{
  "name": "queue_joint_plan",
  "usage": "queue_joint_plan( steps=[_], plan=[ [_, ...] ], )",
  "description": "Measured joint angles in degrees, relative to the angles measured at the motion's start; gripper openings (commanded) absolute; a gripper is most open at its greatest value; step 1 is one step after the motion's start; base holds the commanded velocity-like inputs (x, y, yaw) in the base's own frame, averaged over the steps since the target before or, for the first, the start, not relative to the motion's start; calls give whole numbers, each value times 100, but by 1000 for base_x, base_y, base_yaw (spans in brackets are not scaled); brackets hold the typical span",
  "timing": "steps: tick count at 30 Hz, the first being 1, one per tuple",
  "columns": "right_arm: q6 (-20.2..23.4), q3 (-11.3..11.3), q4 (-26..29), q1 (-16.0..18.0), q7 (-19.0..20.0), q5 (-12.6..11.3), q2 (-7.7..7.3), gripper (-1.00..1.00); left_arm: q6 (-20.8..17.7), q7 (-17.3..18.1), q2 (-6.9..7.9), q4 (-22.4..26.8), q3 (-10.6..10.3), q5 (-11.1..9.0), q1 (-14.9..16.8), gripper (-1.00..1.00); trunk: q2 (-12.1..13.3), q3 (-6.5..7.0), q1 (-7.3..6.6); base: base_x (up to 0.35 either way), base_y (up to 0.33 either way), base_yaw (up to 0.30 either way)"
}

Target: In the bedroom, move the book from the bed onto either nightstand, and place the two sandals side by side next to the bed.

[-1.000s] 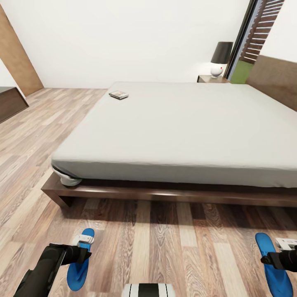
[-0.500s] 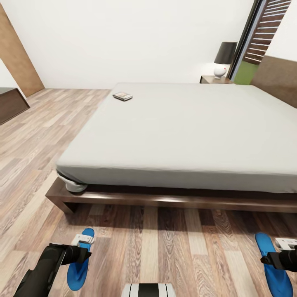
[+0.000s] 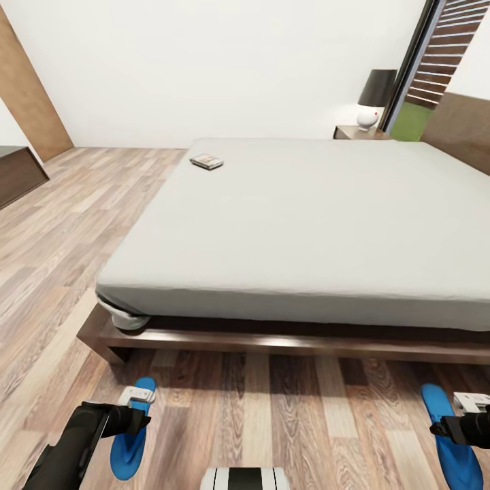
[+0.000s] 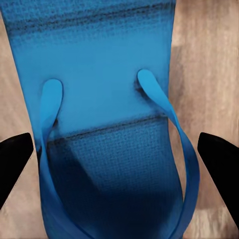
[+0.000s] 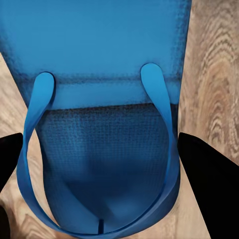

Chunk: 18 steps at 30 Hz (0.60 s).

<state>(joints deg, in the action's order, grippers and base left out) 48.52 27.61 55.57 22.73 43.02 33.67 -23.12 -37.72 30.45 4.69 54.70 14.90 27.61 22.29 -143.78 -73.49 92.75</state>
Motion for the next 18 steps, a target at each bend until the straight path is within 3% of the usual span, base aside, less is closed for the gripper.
queue_joint_plan(
  steps=[8,12,18],
  plan=[
    [1,-2,1,2,0,1,7,-100,-37,-21,0,-49,8,-4,0,-100,0,0,2,13,6,0],
    [0,-2,1,-1,0,1,7,-100,-29,-433,0,-75,9,-3,1,-100,0,0,2,0,0,0],
    [0,-2,1,1,0,3,7,-100,-33,-530,-68,-73,2,-9,0,-100,-4,-66,10,0,0,0]
  ],
)
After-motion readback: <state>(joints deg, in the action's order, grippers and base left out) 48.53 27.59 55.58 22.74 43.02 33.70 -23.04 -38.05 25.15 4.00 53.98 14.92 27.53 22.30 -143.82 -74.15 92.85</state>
